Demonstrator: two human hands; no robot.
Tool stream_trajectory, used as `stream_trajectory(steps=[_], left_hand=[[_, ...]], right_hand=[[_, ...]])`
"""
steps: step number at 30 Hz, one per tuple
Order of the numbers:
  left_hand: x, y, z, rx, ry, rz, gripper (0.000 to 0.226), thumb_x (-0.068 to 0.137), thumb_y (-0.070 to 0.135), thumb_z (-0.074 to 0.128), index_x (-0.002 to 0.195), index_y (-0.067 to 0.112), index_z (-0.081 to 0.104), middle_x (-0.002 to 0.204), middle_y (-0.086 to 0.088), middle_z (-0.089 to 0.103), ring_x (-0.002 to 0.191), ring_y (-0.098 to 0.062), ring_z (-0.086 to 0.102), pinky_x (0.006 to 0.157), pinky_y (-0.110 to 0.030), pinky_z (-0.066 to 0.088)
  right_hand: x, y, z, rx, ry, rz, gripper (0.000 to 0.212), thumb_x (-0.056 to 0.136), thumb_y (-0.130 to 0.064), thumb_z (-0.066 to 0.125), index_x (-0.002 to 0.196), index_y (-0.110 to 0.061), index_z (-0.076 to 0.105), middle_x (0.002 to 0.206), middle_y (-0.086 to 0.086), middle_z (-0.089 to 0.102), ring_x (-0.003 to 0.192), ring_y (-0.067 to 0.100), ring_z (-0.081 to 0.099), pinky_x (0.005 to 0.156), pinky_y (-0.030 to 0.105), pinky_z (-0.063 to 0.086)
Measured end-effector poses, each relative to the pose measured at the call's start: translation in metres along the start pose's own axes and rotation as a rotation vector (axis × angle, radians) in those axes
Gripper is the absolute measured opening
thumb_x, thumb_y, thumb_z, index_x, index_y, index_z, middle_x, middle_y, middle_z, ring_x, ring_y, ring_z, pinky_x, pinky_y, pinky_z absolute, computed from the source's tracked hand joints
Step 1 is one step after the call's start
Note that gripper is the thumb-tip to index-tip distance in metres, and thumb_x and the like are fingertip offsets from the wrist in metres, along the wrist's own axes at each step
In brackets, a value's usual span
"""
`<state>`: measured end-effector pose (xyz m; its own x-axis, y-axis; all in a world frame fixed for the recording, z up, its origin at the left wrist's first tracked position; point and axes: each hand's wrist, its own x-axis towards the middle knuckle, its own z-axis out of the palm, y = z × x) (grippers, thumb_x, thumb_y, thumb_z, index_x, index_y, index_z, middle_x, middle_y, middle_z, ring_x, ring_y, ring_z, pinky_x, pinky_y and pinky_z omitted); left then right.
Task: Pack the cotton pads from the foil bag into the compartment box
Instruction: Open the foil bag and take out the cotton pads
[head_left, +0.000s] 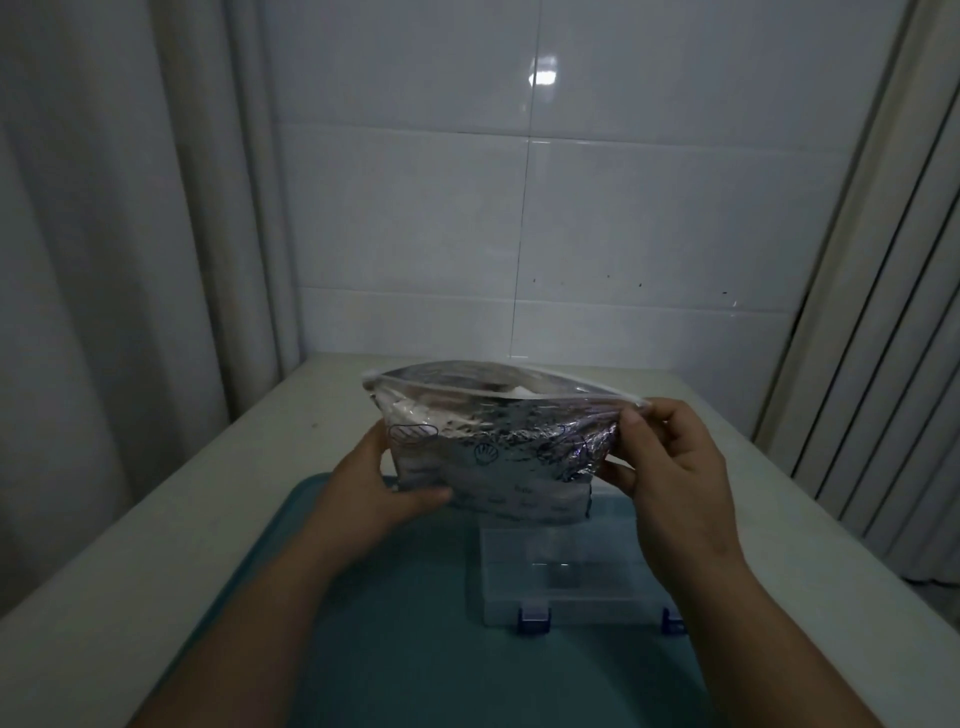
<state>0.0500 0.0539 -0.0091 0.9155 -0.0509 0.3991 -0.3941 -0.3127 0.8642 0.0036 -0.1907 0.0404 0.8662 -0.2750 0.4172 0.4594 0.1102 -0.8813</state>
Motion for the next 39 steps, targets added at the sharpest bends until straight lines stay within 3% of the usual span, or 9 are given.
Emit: stream_trajectory(steps=[6, 10, 13, 16, 20, 29, 32, 35, 39], left_hand=[[-0.001, -0.005, 0.003, -0.059, -0.079, -0.017, 0.065, 0.053, 0.039, 0.08, 0.108, 0.008, 0.067, 0.105, 0.002, 0.074, 0.103, -0.012, 0.068, 0.093, -0.028, 0.052], [0.0, -0.002, 0.005, -0.023, 0.011, 0.03, 0.043, 0.065, 0.018, 0.081, 0.1, -0.002, 0.066, 0.093, -0.002, 0.072, 0.082, 0.003, 0.065, 0.075, -0.009, 0.046], [-0.001, 0.0, 0.002, -0.016, 0.066, 0.048, 0.027, 0.066, 0.02, 0.071, 0.09, 0.007, 0.072, 0.085, 0.005, 0.074, 0.077, 0.004, 0.064, 0.072, -0.011, 0.046], [-0.001, 0.001, -0.003, -0.008, 0.121, 0.038, 0.021, 0.071, 0.011, 0.075, 0.091, 0.013, 0.073, 0.081, 0.024, 0.073, 0.077, 0.011, 0.064, 0.072, -0.006, 0.045], [-0.001, 0.004, -0.012, 0.036, 0.163, 0.048, 0.026, 0.079, -0.008, 0.07, 0.096, 0.012, 0.072, 0.078, 0.034, 0.069, 0.077, 0.018, 0.061, 0.072, 0.0, 0.042], [-0.006, 0.012, -0.033, 0.154, 0.239, 0.064, 0.029, 0.078, -0.004, 0.072, 0.079, 0.025, 0.07, 0.072, 0.038, 0.065, 0.073, 0.021, 0.058, 0.066, 0.002, 0.039], [-0.004, 0.015, -0.041, 0.288, 0.233, 0.066, 0.015, 0.079, 0.004, 0.072, 0.082, 0.019, 0.073, 0.076, 0.026, 0.069, 0.08, 0.01, 0.062, 0.067, 0.003, 0.036], [-0.003, 0.021, -0.045, 0.312, 0.299, 0.044, 0.01, 0.079, 0.012, 0.073, 0.083, 0.021, 0.07, 0.087, 0.008, 0.067, 0.087, -0.01, 0.063, 0.063, 0.005, 0.033], [-0.004, 0.032, -0.041, 0.247, 0.36, 0.022, 0.012, 0.078, 0.006, 0.074, 0.086, 0.015, 0.073, 0.088, 0.002, 0.072, 0.079, -0.002, 0.06, 0.061, 0.002, 0.038]], right_hand=[[0.0, 0.004, 0.0, -0.021, -0.026, 0.028, 0.015, 0.099, -0.013, 0.048, 0.099, -0.003, 0.06, 0.086, 0.008, 0.07, 0.077, 0.017, 0.068, 0.066, 0.024, 0.057], [0.001, 0.006, -0.003, -0.098, -0.057, 0.029, 0.019, 0.098, -0.012, 0.05, 0.108, -0.012, 0.065, 0.096, 0.003, 0.073, 0.088, 0.015, 0.071, 0.075, 0.028, 0.059], [0.008, 0.017, -0.013, -0.533, -0.056, 0.028, 0.025, 0.091, -0.005, 0.055, 0.105, -0.024, 0.064, 0.095, -0.005, 0.071, 0.089, 0.012, 0.068, 0.084, 0.033, 0.056], [0.01, 0.023, -0.019, -1.105, -0.345, 0.166, 0.028, 0.083, -0.015, 0.065, 0.106, -0.031, 0.066, 0.103, -0.007, 0.069, 0.095, 0.013, 0.064, 0.086, 0.026, 0.049], [0.007, 0.03, -0.014, -1.351, -0.511, 0.261, 0.014, 0.078, -0.024, 0.071, 0.087, -0.035, 0.072, 0.098, -0.009, 0.073, 0.094, 0.011, 0.066, 0.085, 0.02, 0.047], [0.002, 0.031, -0.005, -1.281, -0.497, 0.225, 0.022, 0.086, -0.023, 0.067, 0.107, -0.029, 0.071, 0.105, -0.008, 0.07, 0.088, 0.006, 0.06, 0.073, 0.014, 0.04], [0.002, 0.022, -0.002, -0.843, -0.26, 0.188, 0.017, 0.089, -0.03, 0.064, 0.106, -0.026, 0.069, 0.1, -0.006, 0.07, 0.082, 0.005, 0.062, 0.07, 0.016, 0.049], [0.008, 0.002, 0.015, -0.22, -0.227, 0.569, 0.041, 0.094, -0.048, 0.05, 0.109, -0.011, 0.064, 0.094, 0.014, 0.074, 0.078, 0.024, 0.069, 0.065, 0.034, 0.058], [0.017, 0.003, 0.033, 0.036, -0.432, 0.974, 0.084, 0.081, -0.076, 0.042, 0.13, -0.008, 0.046, 0.105, 0.028, 0.069, 0.09, 0.039, 0.071, 0.063, 0.04, 0.06]])
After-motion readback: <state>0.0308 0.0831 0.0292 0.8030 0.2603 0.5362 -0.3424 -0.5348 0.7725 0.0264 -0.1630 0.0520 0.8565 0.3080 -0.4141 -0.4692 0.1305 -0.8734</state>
